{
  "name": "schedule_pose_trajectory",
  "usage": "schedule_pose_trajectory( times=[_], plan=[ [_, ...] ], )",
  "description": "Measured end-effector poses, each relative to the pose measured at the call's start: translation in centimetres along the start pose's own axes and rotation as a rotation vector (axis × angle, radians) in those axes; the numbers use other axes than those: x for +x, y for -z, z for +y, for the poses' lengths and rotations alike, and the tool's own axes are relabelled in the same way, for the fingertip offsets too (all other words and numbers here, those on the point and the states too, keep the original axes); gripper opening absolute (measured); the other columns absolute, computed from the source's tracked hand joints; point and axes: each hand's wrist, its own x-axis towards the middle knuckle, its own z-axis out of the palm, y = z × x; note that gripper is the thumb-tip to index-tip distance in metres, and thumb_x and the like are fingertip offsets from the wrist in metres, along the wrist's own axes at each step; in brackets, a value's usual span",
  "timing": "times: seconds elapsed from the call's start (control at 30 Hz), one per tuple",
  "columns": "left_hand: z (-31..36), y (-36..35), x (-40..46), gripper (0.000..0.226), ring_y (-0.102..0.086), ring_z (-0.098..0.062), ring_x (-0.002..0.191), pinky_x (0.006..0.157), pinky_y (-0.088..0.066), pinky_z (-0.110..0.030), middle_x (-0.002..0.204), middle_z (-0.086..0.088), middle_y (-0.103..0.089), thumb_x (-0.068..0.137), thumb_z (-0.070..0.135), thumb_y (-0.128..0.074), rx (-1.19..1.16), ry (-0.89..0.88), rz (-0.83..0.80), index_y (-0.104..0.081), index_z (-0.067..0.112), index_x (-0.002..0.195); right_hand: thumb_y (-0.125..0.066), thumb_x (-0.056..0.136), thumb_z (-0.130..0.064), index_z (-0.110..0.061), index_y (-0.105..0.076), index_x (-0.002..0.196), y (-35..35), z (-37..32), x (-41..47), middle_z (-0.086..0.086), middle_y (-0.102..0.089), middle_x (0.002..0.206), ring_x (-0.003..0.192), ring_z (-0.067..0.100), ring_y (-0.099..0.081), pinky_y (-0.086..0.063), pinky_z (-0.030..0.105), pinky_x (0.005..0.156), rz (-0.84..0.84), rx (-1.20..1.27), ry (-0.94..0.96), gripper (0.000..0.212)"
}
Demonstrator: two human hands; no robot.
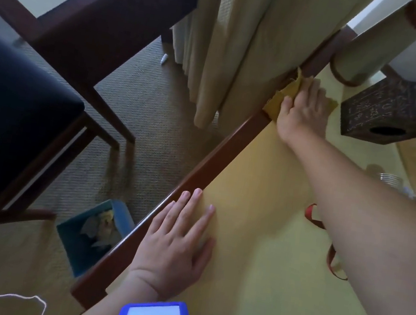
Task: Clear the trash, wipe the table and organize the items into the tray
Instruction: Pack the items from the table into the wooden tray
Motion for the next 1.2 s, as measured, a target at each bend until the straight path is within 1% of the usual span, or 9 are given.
schedule_pose_trajectory(
  times=[0.17, 0.23, 0.33, 0.5, 0.67, 0.77, 0.83, 1.0, 1.2],
  plan=[
    [0.2, 0.8, 0.1, 0.062, -0.014, -0.027, 0.161, 0.129, -0.017, -0.044, 0.172, -0.01, -0.021, 0.105, 0.054, -0.047, -0.012, 0.002, -0.072, -0.042, 0.025, 0.16, -0.019, 0.105, -0.047, -0.014, -0.005, 0.166, -2.9, -1.0, -12.8, 0.01, 0.003, 0.174, 0.16, 0.029, 0.004, 0.003, 0.043, 0.129, -0.046, 0.03, 0.241, 0.071],
    [0.2, 0.9, 0.1, 0.063, -0.009, -0.027, 0.162, 0.13, -0.012, -0.043, 0.173, -0.009, -0.018, 0.106, 0.055, -0.043, 0.001, 0.005, -0.107, -0.038, 0.026, 0.162, -0.019, 0.104, -0.048, -0.016, -0.005, 0.167, -3.0, -0.8, -13.6, 0.01, 0.002, 0.174, 0.16, 0.029, 0.003, 0.002, 0.044, 0.129, -0.074, 0.02, 0.287, 0.071],
    [0.3, 0.9, 0.1, 0.063, -0.009, -0.027, 0.162, 0.13, -0.009, -0.043, 0.174, -0.01, -0.016, 0.107, 0.054, -0.041, 0.01, -0.002, -0.123, -0.036, 0.026, 0.163, -0.018, 0.106, -0.048, -0.015, -0.003, 0.166, -2.0, -0.5, -7.6, 0.01, 0.002, 0.174, 0.16, 0.028, 0.001, -0.002, 0.046, 0.13, 0.029, -0.033, 0.176, 0.07],
    [0.3, 1.1, -0.2, 0.063, -0.006, -0.026, 0.162, 0.13, -0.001, -0.039, 0.174, -0.008, -0.014, 0.107, 0.056, -0.037, 0.021, 0.004, -0.118, -0.033, 0.027, 0.163, -0.011, 0.108, -0.046, -0.012, 0.006, 0.165, -0.2, -1.1, -1.4, 0.009, 0.008, 0.174, 0.16, 0.028, 0.005, 0.001, 0.046, 0.13, -0.022, -0.02, -0.052, 0.068],
    [0.4, 1.1, -0.3, 0.06, -0.012, -0.025, 0.161, 0.131, -0.007, -0.04, 0.173, -0.008, -0.02, 0.104, 0.054, -0.047, -0.035, 0.013, -0.07, -0.047, 0.024, 0.156, -0.025, 0.107, -0.042, -0.014, -0.009, 0.166, -4.4, -1.6, -18.4, 0.011, -0.004, 0.174, 0.16, 0.031, 0.0, 0.0, 0.044, 0.13, 0.009, 0.005, 0.348, 0.067],
    [0.4, 1.1, -0.3, 0.06, -0.012, -0.025, 0.161, 0.131, -0.007, -0.04, 0.173, -0.008, -0.021, 0.104, 0.053, -0.05, -0.031, 0.005, -0.06, -0.049, 0.021, 0.155, -0.03, 0.107, -0.041, -0.018, -0.015, 0.166, -4.9, 0.2, -21.5, 0.007, -0.006, 0.174, 0.161, 0.027, 0.0, -0.005, 0.045, 0.13, -0.062, -0.008, 0.472, 0.065],
    [0.6, 1.1, -0.2, 0.061, -0.014, -0.024, 0.161, 0.131, -0.006, -0.039, 0.172, -0.008, -0.023, 0.104, 0.053, -0.049, -0.043, 0.016, -0.051, -0.047, 0.022, 0.156, -0.026, 0.109, -0.041, -0.018, -0.011, 0.167, -4.0, 1.7, -18.1, 0.007, -0.002, 0.174, 0.161, 0.027, 0.002, 0.0, 0.044, 0.13, -0.034, -0.016, 0.356, 0.064],
    [0.7, 1.4, -0.2, 0.06, -0.013, -0.024, 0.161, 0.13, -0.001, -0.037, 0.172, -0.008, -0.023, 0.105, 0.056, -0.044, -0.016, 0.021, -0.068, -0.045, 0.025, 0.156, -0.015, 0.108, -0.04, -0.01, 0.004, 0.165, -1.7, 3.5, -11.3, 0.012, 0.007, 0.174, 0.16, 0.031, 0.004, 0.001, 0.046, 0.13, 0.023, 0.055, -0.277, 0.067],
    [0.9, 1.7, 0.0, 0.06, -0.005, -0.02, 0.16, 0.129, 0.01, -0.032, 0.173, -0.006, -0.021, 0.105, 0.057, -0.043, -0.044, 0.039, -0.083, -0.045, 0.027, 0.157, -0.014, 0.107, -0.045, -0.005, 0.009, 0.163, -3.3, 1.4, -14.6, 0.02, 0.01, 0.172, 0.159, 0.036, 0.005, 0.002, 0.047, 0.129, 0.019, 0.014, -0.287, 0.072]
  ],
)
